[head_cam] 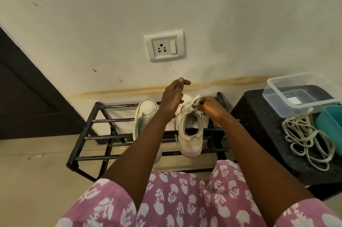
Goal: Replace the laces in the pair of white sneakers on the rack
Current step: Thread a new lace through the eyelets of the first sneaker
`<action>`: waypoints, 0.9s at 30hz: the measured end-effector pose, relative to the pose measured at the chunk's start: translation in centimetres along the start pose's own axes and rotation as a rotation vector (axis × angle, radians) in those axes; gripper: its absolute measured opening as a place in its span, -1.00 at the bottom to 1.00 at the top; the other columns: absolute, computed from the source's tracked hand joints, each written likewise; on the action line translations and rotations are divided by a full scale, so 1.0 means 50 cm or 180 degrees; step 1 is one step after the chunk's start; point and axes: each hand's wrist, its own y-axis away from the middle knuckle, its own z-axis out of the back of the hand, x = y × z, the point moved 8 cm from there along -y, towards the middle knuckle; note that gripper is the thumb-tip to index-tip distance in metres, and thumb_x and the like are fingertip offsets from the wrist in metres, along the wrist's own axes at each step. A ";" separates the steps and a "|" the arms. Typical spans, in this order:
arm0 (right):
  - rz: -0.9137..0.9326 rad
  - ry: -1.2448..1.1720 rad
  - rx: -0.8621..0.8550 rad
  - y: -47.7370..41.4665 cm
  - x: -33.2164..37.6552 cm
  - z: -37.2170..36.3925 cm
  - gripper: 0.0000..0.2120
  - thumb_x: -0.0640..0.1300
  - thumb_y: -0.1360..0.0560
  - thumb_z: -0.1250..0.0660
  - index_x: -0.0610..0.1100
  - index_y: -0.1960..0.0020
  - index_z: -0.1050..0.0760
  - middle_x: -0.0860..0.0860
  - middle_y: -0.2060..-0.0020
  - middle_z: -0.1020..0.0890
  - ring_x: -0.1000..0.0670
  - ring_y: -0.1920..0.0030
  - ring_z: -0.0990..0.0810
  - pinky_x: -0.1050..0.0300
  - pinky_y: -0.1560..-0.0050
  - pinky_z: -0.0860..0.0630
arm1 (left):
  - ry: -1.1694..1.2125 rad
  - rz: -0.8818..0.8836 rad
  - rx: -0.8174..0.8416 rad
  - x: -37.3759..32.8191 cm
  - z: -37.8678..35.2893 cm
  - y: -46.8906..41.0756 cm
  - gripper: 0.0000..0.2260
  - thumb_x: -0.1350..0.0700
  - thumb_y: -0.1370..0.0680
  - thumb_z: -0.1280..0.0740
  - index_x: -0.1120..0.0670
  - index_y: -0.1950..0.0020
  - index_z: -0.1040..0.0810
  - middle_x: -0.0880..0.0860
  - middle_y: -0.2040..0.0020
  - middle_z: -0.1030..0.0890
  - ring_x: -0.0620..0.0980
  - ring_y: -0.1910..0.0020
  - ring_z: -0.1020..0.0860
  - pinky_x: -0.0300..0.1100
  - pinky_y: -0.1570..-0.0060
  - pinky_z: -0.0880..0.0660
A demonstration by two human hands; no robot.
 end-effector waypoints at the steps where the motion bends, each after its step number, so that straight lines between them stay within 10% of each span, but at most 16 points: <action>1: -0.0015 -0.0012 -0.0019 -0.001 -0.003 0.001 -0.78 -0.37 -0.56 -0.15 -0.30 -0.03 -0.57 -0.21 -0.01 -0.60 -0.11 -0.06 -0.53 0.00 -0.18 -0.43 | 0.0035 0.0175 -0.0045 0.000 0.007 -0.004 -0.67 -0.09 -0.64 -0.08 0.06 -0.06 -0.56 -0.05 0.29 -0.40 -0.10 0.29 -0.39 -0.22 0.22 -0.42; 7: 0.0099 0.0092 -0.0092 0.008 0.004 0.004 -0.69 -0.31 -0.57 -0.10 -0.15 0.27 -0.49 -0.06 0.29 -0.54 0.03 0.26 -0.48 0.22 0.21 -0.41 | -0.1834 0.0262 0.0630 0.003 -0.032 0.009 -0.55 -0.27 -0.37 -0.41 0.12 0.08 -0.53 -0.03 0.24 -0.54 -0.10 0.25 -0.49 -0.27 0.23 -0.39; 18: 0.0092 0.0354 -0.0162 0.018 0.000 0.013 -0.75 -0.29 -0.59 -0.10 -0.27 0.04 -0.56 -0.09 0.19 -0.59 -0.03 0.13 -0.54 0.04 0.00 -0.50 | -0.0667 0.1653 0.1634 0.016 -0.077 0.081 -0.68 -0.09 -0.57 -0.25 0.18 0.02 -0.50 0.08 0.21 -0.58 -0.04 0.25 -0.57 -0.15 0.20 -0.51; 27: 0.0076 0.0793 -0.0259 0.026 -0.017 0.016 -0.76 -0.30 -0.58 -0.15 -0.40 -0.06 -0.54 -0.30 -0.02 -0.59 -0.18 -0.03 -0.52 0.12 0.03 -0.33 | 0.0368 0.1234 -0.0187 -0.107 0.106 0.027 -0.78 0.16 -0.51 -0.39 0.21 0.25 -0.43 0.06 0.39 -0.31 -0.14 0.66 -0.25 -0.41 0.59 -0.25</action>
